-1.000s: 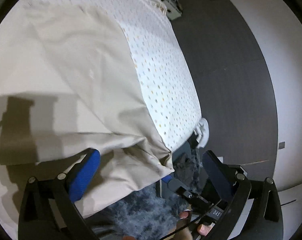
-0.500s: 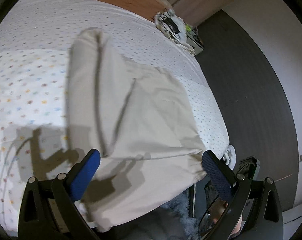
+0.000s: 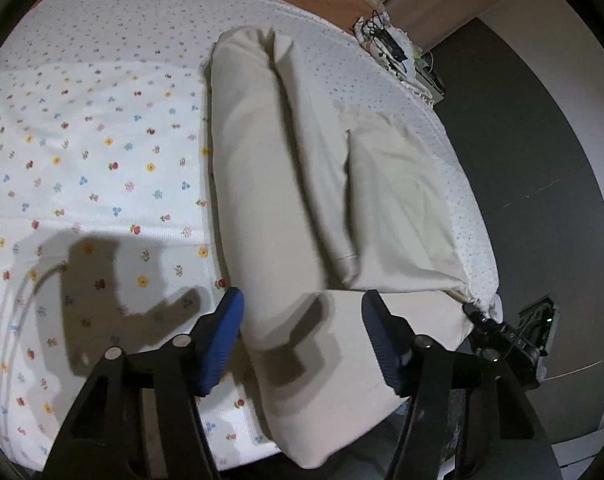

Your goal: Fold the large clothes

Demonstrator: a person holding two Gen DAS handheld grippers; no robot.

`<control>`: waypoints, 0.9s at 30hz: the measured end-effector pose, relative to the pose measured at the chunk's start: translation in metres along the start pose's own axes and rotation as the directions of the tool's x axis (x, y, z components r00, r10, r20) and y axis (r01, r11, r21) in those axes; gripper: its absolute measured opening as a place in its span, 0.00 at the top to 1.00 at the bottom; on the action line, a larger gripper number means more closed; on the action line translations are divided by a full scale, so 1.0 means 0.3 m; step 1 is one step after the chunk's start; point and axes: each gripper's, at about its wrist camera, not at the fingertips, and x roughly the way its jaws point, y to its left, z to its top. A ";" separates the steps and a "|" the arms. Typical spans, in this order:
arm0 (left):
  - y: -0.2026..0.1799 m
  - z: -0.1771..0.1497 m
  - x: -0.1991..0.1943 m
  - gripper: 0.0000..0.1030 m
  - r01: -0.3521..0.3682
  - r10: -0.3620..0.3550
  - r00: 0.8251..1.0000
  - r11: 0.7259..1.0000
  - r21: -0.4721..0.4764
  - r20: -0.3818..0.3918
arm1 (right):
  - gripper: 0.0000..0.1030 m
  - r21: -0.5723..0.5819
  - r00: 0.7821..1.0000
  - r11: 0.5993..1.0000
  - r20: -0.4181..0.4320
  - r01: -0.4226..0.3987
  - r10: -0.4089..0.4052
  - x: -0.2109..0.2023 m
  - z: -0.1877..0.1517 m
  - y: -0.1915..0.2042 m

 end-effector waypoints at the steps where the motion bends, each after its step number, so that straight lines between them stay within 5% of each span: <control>1: 0.003 0.000 0.010 0.41 0.003 -0.003 1.000 1.000 -0.004 0.000 | 0.94 0.020 1.000 1.000 -0.005 -0.022 0.022 0.007 -0.005 -0.023; 4: 0.007 -0.002 0.033 0.41 0.021 -0.020 1.000 1.000 -0.004 0.010 | 0.91 0.026 0.999 0.999 -0.020 -0.040 0.040 -0.007 -0.002 -0.021; 8: 0.015 0.001 0.030 0.41 0.037 -0.037 0.998 0.999 0.000 0.054 | 0.80 -0.048 0.998 0.997 -0.007 0.061 -0.062 -0.063 0.018 0.041; 12: 0.047 0.012 0.024 0.41 0.081 -0.078 0.992 0.996 -0.022 0.102 | 0.50 -0.145 0.991 0.981 0.064 0.130 -0.121 -0.145 0.026 0.146; 19: 0.092 0.009 -0.015 0.41 0.134 -0.123 0.978 0.990 -0.053 0.171 | 0.49 -0.415 0.993 0.903 0.015 0.114 -0.119 -0.077 0.010 0.414; 27: 0.171 0.008 -0.050 0.41 0.178 -0.142 0.960 0.974 -0.138 0.241 | 0.49 -0.671 0.986 0.741 -0.122 0.001 -0.112 0.142 -0.112 0.706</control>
